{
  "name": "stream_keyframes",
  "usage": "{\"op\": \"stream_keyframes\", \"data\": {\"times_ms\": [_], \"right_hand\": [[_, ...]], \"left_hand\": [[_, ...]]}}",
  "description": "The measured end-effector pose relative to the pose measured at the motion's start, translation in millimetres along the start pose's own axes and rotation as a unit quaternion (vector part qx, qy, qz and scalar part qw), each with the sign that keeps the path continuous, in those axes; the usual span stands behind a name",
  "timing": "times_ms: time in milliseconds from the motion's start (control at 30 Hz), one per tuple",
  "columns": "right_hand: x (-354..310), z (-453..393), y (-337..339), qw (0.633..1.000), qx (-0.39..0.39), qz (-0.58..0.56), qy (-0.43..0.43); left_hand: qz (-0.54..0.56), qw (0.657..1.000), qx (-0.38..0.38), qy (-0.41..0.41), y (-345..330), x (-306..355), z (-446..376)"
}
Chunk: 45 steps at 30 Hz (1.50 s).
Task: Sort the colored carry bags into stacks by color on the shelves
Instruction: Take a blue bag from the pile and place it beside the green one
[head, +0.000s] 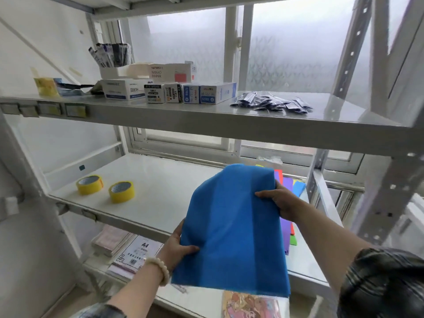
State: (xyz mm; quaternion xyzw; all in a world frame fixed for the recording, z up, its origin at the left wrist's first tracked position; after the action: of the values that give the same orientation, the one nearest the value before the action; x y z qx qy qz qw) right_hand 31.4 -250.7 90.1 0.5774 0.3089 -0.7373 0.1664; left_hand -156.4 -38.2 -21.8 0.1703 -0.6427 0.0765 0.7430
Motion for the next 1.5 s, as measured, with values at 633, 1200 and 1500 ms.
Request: {"op": "stream_keyframes", "data": {"times_ms": [633, 1200, 1500], "right_hand": [[3.2, 134.5, 57.2, 0.996, -0.071, 0.051, -0.027], [8.0, 302.2, 201.2, 0.997, 0.033, 0.034, -0.067], [-17.8, 379.6, 336.4, 0.993, 0.035, 0.042, -0.108]], "left_hand": [[0.046, 0.998, 0.010, 0.052, -127.2, -22.0, 113.1], [-0.058, 0.983, -0.156, 0.082, -298.5, -33.1, 128.1], [-0.043, 0.966, -0.235, 0.096, -468.8, -6.1, 144.0]]}}
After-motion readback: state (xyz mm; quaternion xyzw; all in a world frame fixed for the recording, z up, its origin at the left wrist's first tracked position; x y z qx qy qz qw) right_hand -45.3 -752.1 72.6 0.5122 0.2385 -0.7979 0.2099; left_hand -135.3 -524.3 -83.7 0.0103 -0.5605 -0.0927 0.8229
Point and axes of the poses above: each hand's wrist, its own z-axis away from the middle knuckle, its own y-axis out of the back of the hand, x = y × z, the point moved 4 cm from there along -z, towards the middle knuckle, and after that the axes turned 8 degrees about -z, right-handed, at the moved point
